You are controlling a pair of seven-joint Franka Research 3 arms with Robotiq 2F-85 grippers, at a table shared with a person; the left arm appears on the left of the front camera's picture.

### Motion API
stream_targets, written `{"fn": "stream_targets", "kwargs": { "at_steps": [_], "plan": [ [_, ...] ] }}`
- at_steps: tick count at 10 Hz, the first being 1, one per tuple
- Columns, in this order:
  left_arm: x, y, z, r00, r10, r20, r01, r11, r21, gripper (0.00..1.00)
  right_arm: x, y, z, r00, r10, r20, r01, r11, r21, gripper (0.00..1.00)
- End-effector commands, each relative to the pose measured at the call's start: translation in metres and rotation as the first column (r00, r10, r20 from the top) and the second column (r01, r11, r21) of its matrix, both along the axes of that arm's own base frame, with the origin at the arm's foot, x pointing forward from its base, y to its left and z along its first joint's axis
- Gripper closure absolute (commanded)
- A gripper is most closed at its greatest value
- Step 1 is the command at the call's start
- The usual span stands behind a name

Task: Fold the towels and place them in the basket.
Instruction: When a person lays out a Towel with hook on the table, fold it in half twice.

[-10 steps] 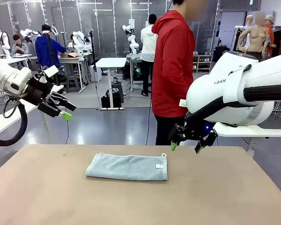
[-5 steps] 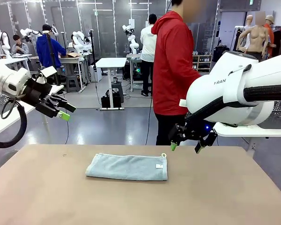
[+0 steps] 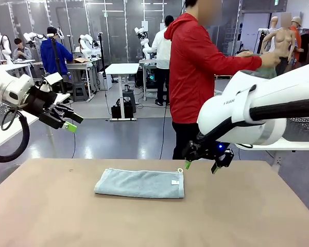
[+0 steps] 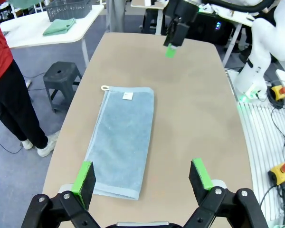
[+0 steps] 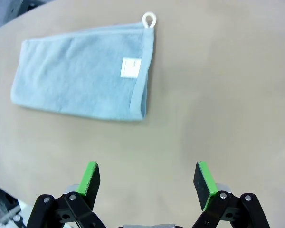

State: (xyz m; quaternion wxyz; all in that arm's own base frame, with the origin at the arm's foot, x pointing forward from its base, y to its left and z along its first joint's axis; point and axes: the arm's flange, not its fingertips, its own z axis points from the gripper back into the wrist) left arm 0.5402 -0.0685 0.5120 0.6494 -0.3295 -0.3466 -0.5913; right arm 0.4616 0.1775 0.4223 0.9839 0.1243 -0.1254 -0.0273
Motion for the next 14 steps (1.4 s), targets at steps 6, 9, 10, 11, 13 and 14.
{"fn": "stream_targets", "kwargs": {
  "at_steps": [6, 9, 10, 11, 13, 14],
  "plan": [
    [0.001, 0.000, 0.000, 1.000, 0.007, 0.006, -0.007, 1.000, 0.003, 0.00, 0.084, 0.039, -0.080, 0.988, -0.148, -0.035, 0.144, 0.986, -0.088, 0.00],
    [0.001, 0.000, 0.000, 1.000, 0.007, 0.006, -0.007, 1.000, 0.003, 0.00, 0.100, 0.061, -0.107, 0.980, -0.191, -0.054, 0.183, 0.975, -0.122, 0.00],
    [0.001, 0.000, 0.000, 1.000, 0.007, 0.006, -0.007, 1.000, 0.003, 0.00, 0.104, 0.067, -0.112, 0.978, -0.203, -0.056, 0.193, 0.970, -0.146, 0.00],
    [0.001, 0.000, 0.000, 1.000, 0.007, 0.006, -0.007, 1.000, 0.003, 0.00, 0.110, 0.070, -0.117, 0.975, -0.212, -0.062, 0.200, 0.967, -0.156, 0.00],
    [0.001, 0.000, 0.000, 1.000, 0.007, 0.006, -0.007, 1.000, 0.003, 0.00, 0.112, 0.074, -0.124, 0.970, -0.225, -0.092, 0.208, 0.965, -0.160, 0.00],
    [0.001, 0.000, 0.000, 1.000, 0.007, 0.006, -0.007, 1.000, 0.003, 0.00, 0.112, 0.075, -0.127, 0.969, -0.224, -0.100, 0.206, 0.965, -0.165, 0.00]
  ]
}}
